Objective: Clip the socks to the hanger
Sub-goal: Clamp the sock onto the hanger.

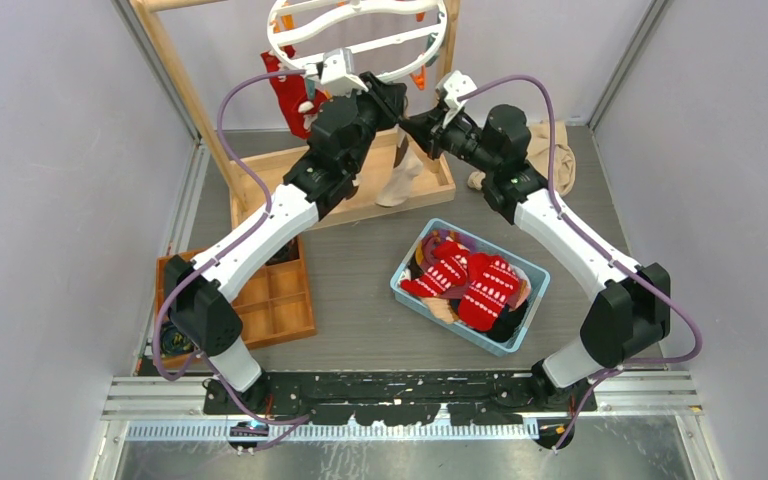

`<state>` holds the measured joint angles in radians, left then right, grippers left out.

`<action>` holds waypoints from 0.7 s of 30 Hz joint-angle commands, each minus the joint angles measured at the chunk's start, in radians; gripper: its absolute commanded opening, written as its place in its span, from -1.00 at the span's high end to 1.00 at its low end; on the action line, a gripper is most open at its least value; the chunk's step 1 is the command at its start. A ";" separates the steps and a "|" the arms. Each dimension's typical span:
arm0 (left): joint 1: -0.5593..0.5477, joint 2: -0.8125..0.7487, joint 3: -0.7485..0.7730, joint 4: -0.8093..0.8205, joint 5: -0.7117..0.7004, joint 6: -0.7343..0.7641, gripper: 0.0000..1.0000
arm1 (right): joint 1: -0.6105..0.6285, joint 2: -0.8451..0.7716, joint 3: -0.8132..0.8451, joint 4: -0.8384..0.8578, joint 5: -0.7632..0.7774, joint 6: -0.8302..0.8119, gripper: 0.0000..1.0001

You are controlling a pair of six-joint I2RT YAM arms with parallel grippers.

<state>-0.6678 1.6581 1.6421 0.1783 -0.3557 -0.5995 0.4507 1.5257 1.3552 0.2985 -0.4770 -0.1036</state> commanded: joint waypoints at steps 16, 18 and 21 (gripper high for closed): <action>0.007 -0.027 0.042 0.033 -0.016 -0.022 0.92 | 0.014 0.009 0.077 0.024 -0.016 -0.024 0.99; 0.006 -0.027 0.041 0.032 -0.015 -0.023 0.92 | 0.015 0.009 0.078 0.022 -0.015 -0.025 0.99; 0.006 -0.027 0.037 0.031 -0.014 -0.023 0.92 | 0.014 0.010 0.083 0.019 -0.017 -0.028 0.99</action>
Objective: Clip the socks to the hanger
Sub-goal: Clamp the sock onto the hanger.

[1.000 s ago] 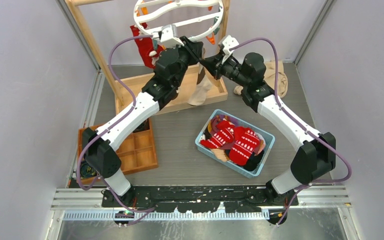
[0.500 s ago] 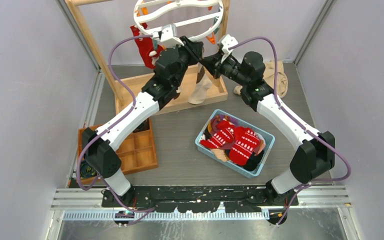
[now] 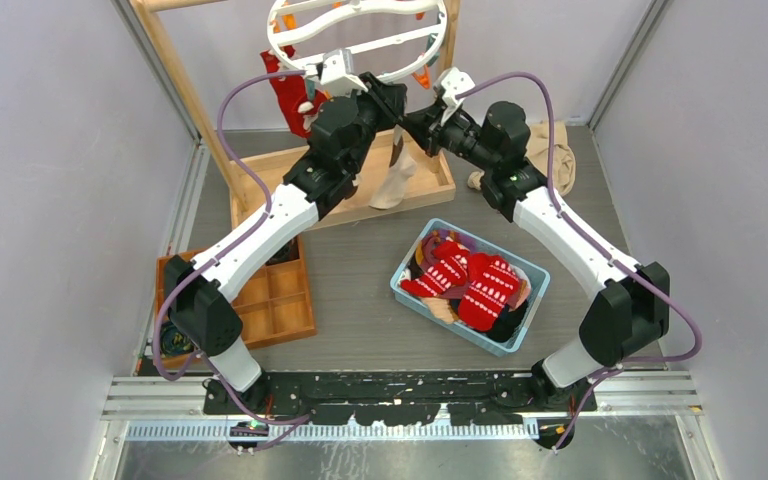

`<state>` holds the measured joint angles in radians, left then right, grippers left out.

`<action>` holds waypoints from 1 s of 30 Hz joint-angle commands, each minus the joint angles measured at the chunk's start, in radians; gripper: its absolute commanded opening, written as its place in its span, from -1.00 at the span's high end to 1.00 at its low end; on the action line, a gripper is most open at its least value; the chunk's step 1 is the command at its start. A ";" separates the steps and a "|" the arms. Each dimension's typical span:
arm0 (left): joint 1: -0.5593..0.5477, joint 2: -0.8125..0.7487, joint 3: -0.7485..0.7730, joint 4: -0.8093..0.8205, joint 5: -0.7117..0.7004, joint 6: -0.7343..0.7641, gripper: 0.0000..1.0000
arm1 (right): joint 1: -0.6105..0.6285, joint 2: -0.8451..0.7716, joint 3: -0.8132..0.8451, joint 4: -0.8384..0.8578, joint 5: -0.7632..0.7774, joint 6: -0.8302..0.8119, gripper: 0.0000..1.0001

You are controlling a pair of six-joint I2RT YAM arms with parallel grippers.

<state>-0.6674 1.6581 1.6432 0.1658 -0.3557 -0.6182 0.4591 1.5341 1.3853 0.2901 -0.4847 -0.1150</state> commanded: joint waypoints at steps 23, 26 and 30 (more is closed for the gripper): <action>0.006 -0.024 0.033 -0.001 -0.017 0.033 0.92 | 0.008 0.002 0.068 0.021 0.005 -0.068 0.99; 0.006 -0.021 0.033 -0.006 -0.019 0.036 0.92 | 0.009 0.002 0.070 0.021 0.007 -0.072 0.98; 0.005 -0.020 0.035 -0.017 -0.021 0.045 0.93 | 0.009 0.002 0.072 0.026 0.012 -0.075 0.98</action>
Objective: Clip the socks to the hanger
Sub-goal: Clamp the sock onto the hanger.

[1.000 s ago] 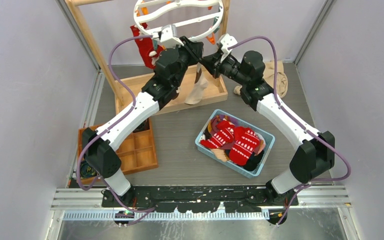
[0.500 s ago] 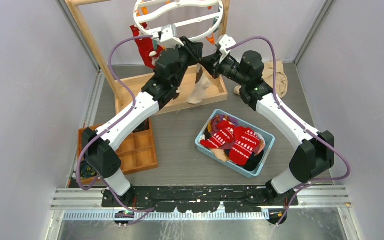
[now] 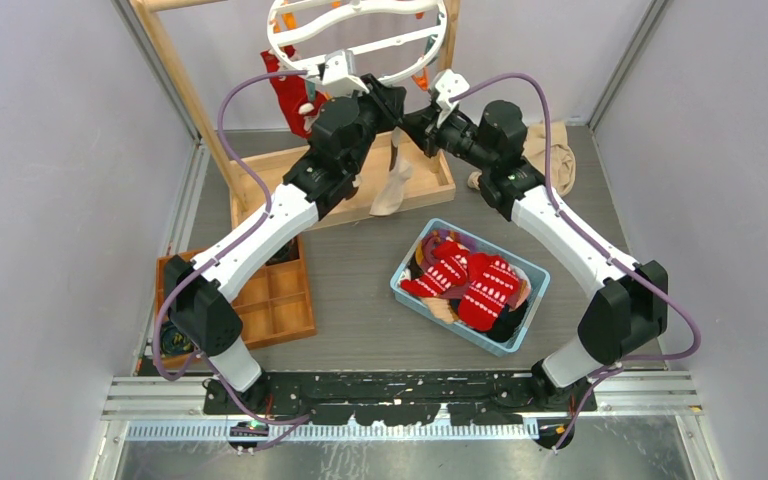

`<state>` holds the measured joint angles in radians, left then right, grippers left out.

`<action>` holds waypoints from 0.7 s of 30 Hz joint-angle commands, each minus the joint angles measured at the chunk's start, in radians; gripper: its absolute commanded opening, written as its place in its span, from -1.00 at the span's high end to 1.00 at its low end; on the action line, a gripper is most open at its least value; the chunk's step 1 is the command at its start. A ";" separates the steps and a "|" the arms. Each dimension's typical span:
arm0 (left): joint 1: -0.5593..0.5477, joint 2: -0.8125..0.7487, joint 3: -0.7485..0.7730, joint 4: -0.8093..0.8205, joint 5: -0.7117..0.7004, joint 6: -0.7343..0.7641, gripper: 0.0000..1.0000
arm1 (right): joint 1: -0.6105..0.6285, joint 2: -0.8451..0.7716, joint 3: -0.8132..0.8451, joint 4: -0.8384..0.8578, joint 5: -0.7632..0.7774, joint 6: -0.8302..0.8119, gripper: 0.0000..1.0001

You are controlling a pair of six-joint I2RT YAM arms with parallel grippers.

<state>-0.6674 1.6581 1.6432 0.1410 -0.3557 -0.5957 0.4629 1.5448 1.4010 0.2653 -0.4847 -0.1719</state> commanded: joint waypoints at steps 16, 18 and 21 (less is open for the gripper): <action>0.005 -0.008 0.058 -0.037 -0.032 0.031 0.93 | 0.005 -0.018 0.057 0.066 0.040 -0.066 0.99; 0.006 -0.005 0.062 -0.041 -0.032 0.029 0.93 | 0.004 -0.019 0.060 0.068 0.042 -0.074 0.99; 0.006 -0.001 0.067 -0.049 -0.032 0.028 0.93 | 0.004 -0.021 0.061 0.070 0.039 -0.076 0.99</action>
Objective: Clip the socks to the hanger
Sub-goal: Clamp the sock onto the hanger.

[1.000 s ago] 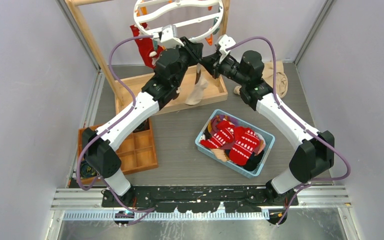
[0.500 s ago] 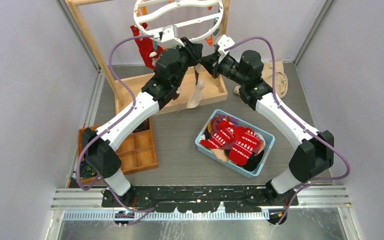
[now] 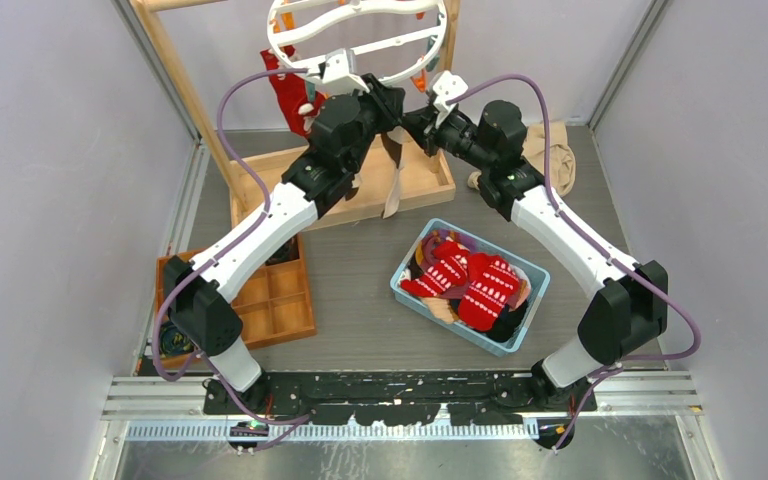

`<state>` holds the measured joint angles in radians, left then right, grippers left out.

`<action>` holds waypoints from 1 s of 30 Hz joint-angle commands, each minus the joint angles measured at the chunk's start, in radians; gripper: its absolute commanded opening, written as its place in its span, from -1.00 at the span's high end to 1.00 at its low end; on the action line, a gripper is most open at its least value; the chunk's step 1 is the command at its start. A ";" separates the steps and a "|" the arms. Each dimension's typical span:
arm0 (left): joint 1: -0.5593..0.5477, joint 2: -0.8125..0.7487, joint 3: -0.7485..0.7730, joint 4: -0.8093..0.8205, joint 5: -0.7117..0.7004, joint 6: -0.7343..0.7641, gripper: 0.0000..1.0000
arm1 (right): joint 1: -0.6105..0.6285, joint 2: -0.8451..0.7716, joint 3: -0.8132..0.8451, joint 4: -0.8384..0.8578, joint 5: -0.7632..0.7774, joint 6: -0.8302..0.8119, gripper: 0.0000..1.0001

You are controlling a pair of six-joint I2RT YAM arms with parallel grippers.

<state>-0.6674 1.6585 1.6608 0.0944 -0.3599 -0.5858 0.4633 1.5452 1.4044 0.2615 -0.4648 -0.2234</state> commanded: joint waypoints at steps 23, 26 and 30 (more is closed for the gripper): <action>0.006 0.002 0.074 -0.062 -0.056 0.014 0.94 | 0.016 -0.048 0.068 -0.030 0.059 -0.127 0.99; 0.006 0.000 0.076 -0.067 -0.060 0.017 0.94 | 0.016 -0.058 0.061 -0.047 0.064 -0.145 0.99; 0.006 0.000 0.080 -0.072 -0.066 0.019 0.94 | 0.016 -0.065 0.055 -0.057 0.072 -0.157 0.99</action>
<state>-0.6674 1.6650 1.6867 0.0238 -0.3897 -0.5858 0.4763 1.5417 1.4204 0.1844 -0.4202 -0.3454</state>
